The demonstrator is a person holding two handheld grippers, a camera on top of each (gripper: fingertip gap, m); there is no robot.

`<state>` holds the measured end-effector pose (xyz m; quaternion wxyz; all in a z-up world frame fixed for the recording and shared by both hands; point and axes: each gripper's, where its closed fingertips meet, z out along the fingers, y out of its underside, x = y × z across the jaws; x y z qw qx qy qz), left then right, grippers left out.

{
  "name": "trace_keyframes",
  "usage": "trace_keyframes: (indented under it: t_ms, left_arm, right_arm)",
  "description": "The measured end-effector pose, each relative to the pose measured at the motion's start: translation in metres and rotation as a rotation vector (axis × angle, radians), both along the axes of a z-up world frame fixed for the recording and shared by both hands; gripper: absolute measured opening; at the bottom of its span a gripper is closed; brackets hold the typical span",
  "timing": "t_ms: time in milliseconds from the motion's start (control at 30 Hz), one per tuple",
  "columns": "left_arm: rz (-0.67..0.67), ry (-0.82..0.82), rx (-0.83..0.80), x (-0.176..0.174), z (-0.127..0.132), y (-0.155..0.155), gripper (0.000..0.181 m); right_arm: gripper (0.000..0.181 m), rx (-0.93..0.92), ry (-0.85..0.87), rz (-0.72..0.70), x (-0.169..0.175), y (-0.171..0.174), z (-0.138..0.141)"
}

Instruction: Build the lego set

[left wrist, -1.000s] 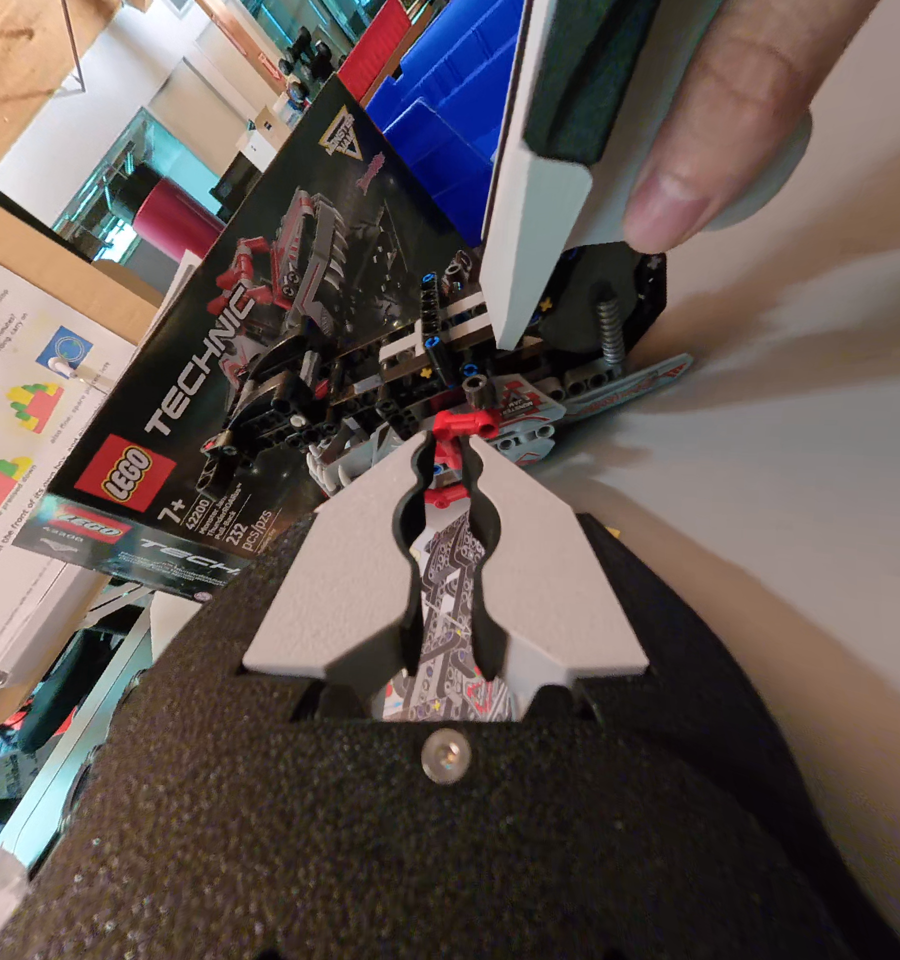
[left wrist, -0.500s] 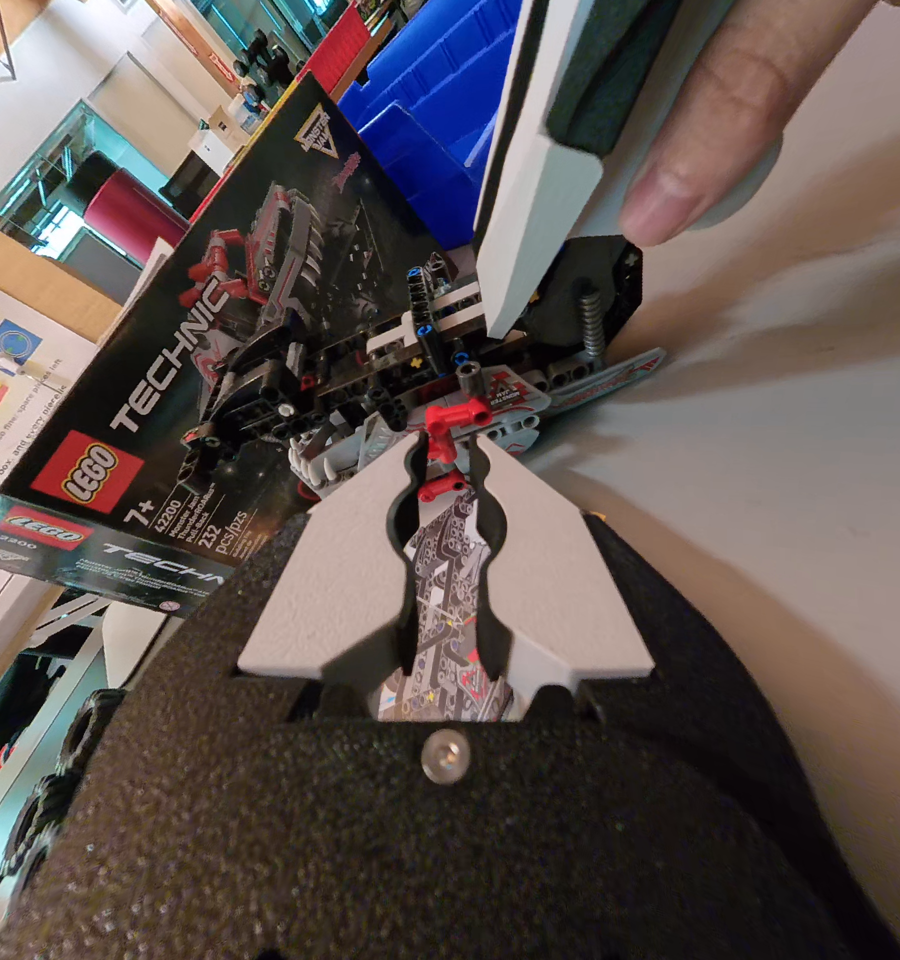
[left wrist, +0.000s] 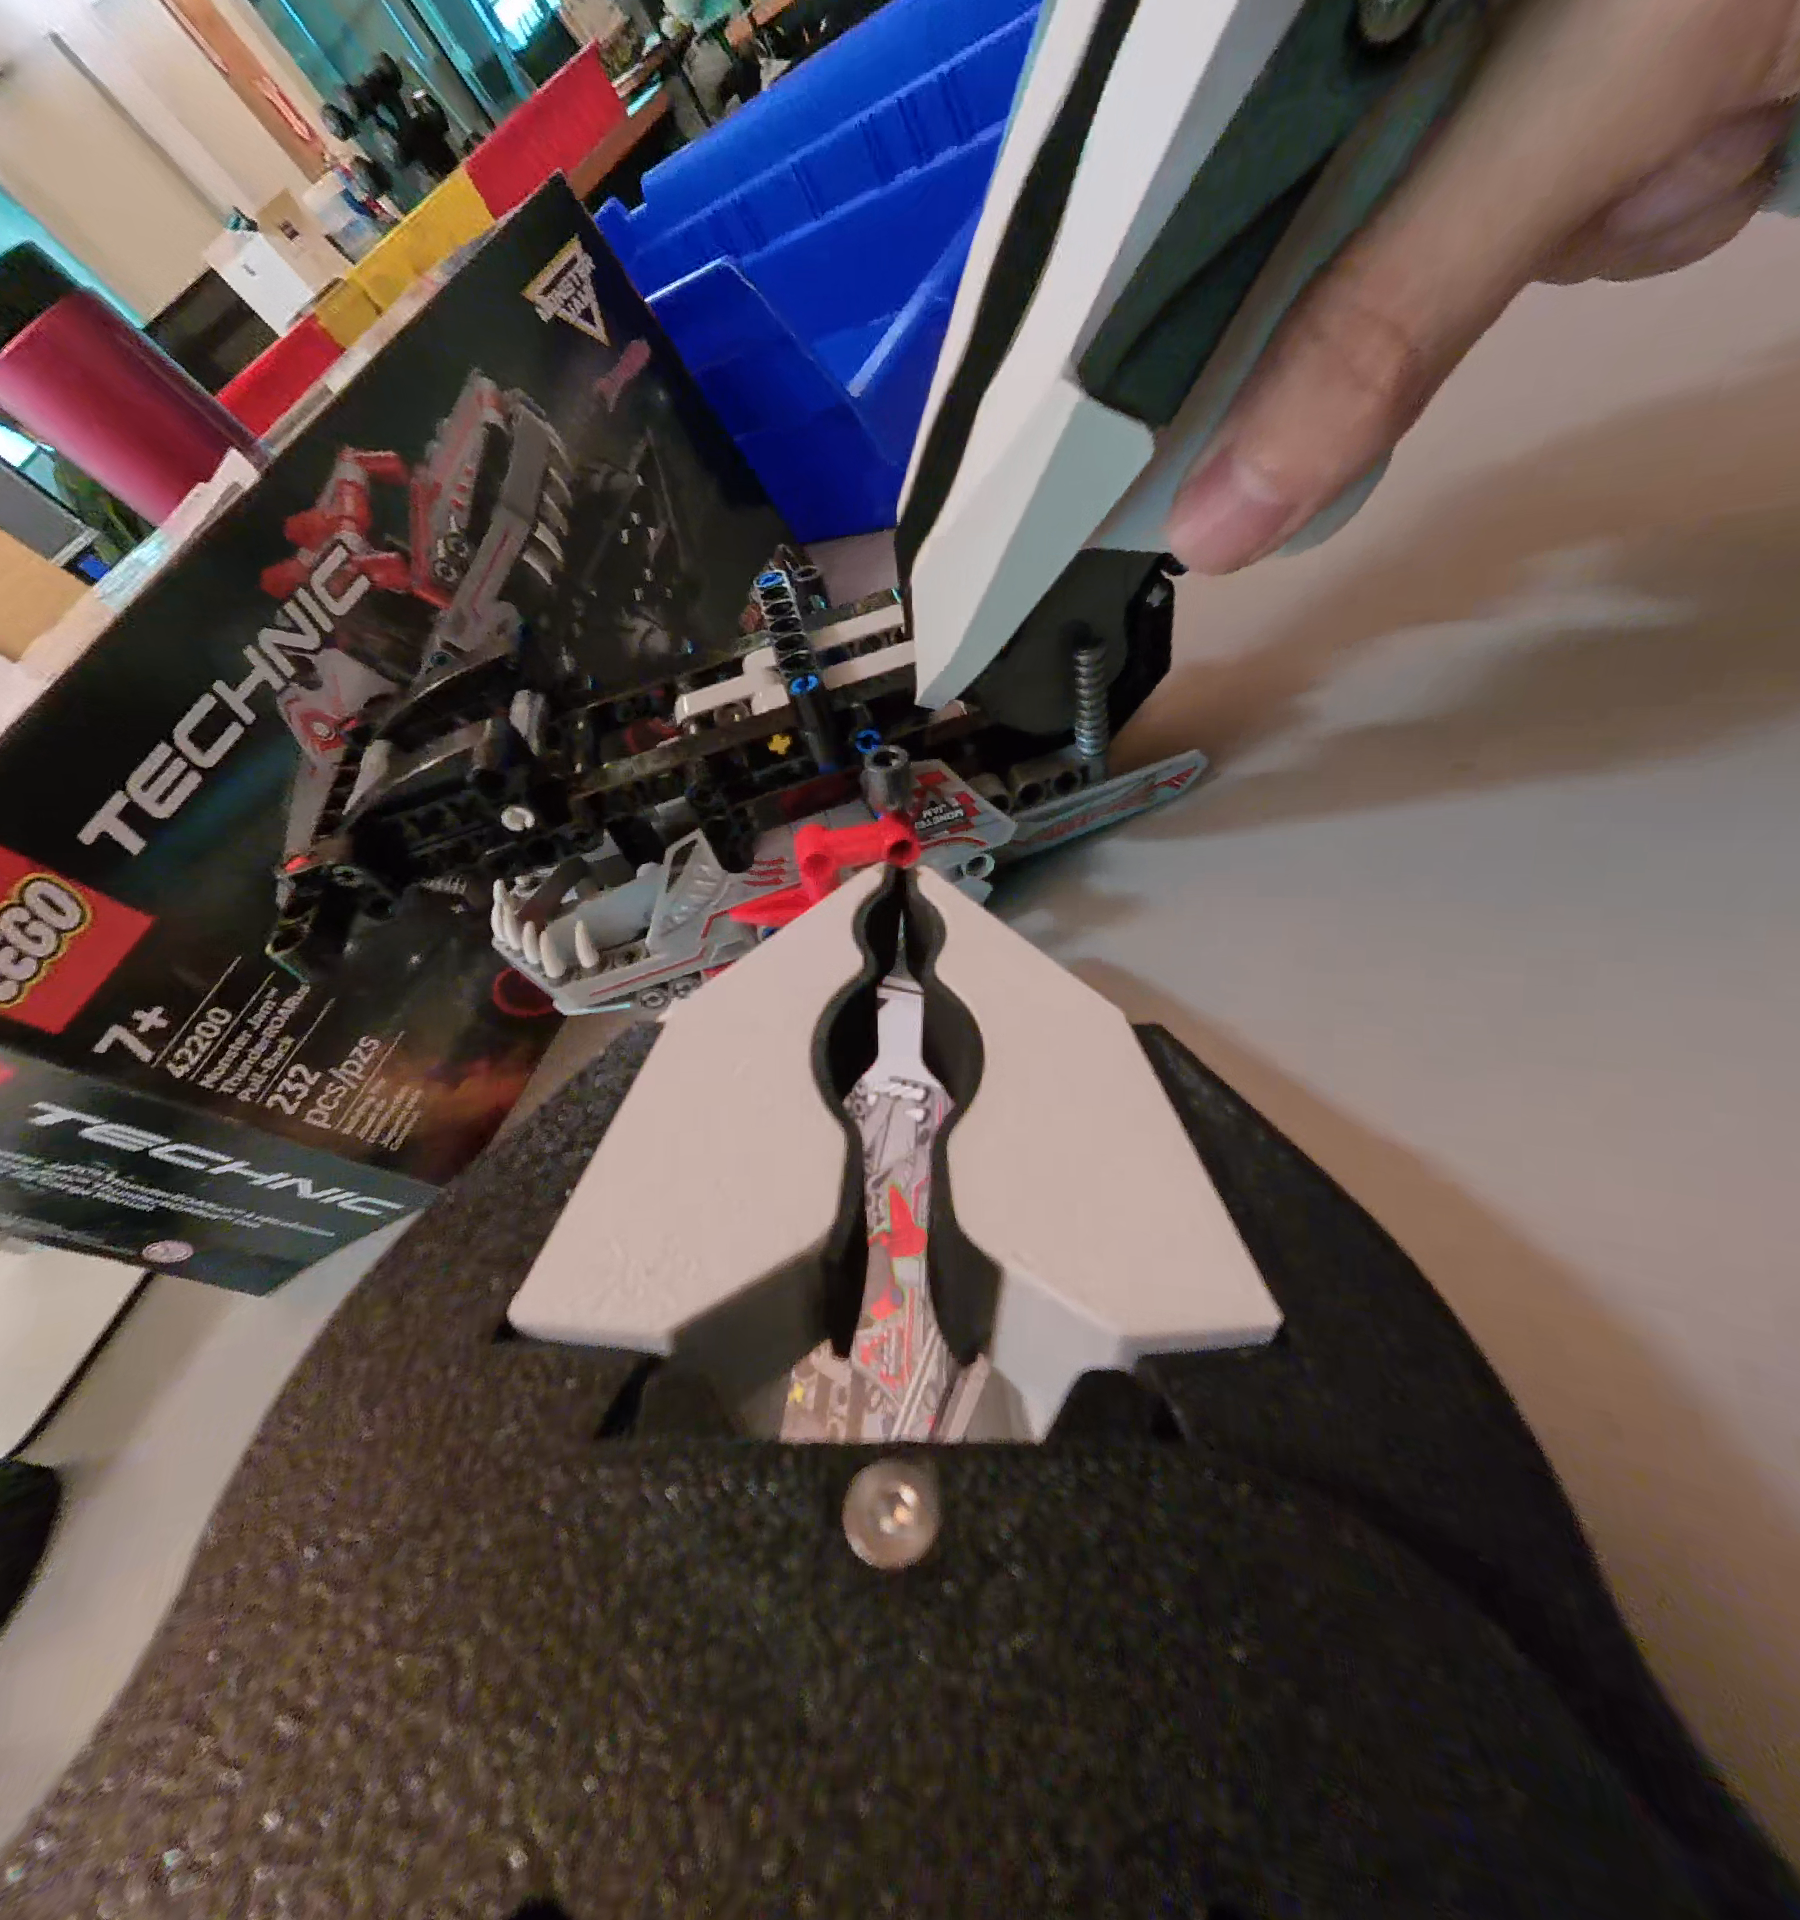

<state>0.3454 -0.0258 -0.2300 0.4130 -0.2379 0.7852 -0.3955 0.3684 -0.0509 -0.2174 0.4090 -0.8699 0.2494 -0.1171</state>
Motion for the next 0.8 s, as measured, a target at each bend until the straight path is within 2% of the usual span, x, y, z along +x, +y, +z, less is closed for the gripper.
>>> trace_keyframes:
  t_ms: [500,800]
  left_arm:
    - [-0.013,-0.06,0.077,0.0063,-0.0012,-0.0067,0.0]
    - [-0.003,-0.069,0.107,0.0043,-0.0041,-0.0028,0.0]
  right_arm:
    - [0.015,0.007,0.015,0.084,-0.0021,0.0003,-0.0004]
    - [0.015,0.005,-0.003,0.054,0.0003,0.0003,0.0]
